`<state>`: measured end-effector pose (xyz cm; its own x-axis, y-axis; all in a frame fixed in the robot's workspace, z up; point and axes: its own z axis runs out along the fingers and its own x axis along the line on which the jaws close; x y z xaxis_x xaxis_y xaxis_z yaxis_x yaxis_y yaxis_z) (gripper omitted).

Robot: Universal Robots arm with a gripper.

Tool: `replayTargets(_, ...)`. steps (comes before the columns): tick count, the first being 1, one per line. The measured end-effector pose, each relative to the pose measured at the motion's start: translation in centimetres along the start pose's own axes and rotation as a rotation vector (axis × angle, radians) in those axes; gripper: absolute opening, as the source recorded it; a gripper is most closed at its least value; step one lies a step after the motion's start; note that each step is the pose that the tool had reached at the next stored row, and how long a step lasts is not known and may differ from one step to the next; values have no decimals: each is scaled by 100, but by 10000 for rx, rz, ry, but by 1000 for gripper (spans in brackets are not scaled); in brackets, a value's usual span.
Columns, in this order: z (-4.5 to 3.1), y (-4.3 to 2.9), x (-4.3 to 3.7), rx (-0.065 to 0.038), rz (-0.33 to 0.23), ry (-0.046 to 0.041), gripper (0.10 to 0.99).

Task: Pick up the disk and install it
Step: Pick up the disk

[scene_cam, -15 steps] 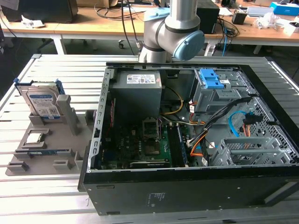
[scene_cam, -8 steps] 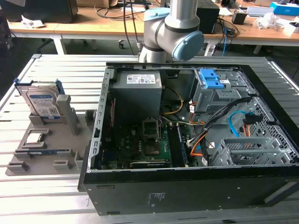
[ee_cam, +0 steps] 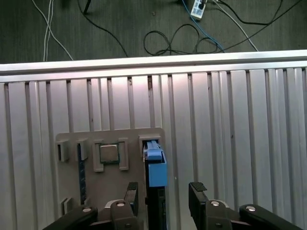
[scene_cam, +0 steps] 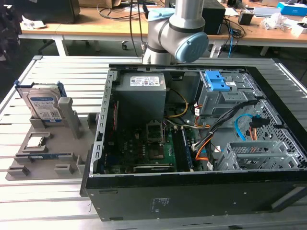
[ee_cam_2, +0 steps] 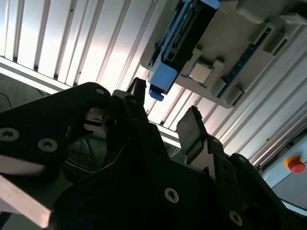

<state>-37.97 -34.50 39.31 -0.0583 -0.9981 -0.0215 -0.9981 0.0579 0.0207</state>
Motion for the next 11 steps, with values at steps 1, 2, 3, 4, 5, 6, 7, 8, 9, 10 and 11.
replayTargets(1,0,-33,-17,0,0,1,541)
replayTargets(2,0,-43,-19,-1,1,1,541)
replayTargets(3,1,-49,-20,-1,0,2,541)
replayTargets(4,2,-53,-20,-1,0,1,541)
replayTargets(5,3,-62,-21,-1,0,1,541)
replayTargets(6,6,-71,-22,-2,0,1,541)
replayTargets(7,12,-84,-23,-2,-1,1,541)
replayTargets(8,19,-92,-24,-2,0,1,541)
replayTargets(9,26,-98,-25,0,0,0,541)
replayTargets(10,33,-105,-25,-1,0,1,541)
replayTargets(11,39,-112,-25,-1,0,1,541)
